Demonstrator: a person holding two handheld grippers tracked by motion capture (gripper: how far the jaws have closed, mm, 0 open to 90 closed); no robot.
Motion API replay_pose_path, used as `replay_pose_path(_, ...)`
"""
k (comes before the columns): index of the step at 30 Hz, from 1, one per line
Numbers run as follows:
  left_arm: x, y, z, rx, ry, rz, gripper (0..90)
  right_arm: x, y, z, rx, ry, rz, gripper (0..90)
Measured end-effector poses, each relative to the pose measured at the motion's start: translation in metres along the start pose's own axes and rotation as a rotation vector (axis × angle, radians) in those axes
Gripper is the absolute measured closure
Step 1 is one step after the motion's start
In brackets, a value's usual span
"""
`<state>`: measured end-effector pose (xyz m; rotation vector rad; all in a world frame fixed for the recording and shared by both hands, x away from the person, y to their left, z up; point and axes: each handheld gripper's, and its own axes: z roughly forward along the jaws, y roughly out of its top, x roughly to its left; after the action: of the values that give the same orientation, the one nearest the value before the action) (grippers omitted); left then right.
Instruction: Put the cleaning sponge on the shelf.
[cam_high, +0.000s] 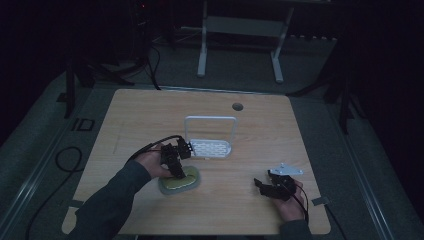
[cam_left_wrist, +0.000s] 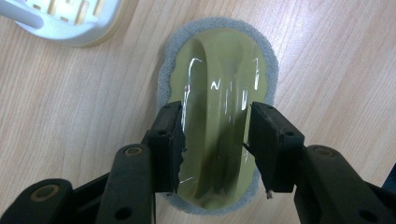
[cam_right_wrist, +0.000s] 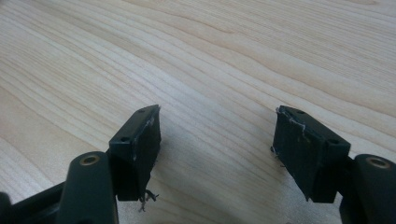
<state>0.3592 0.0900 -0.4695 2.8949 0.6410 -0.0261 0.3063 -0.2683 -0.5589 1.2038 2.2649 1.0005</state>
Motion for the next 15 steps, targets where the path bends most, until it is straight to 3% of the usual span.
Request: replay_pose_path(15,0.0014,0.0062,0.0038,0.063,-0.018,0.034,63.6,-0.0001,0.0000,0.0000,0.001,0.000,-0.001,31.5)
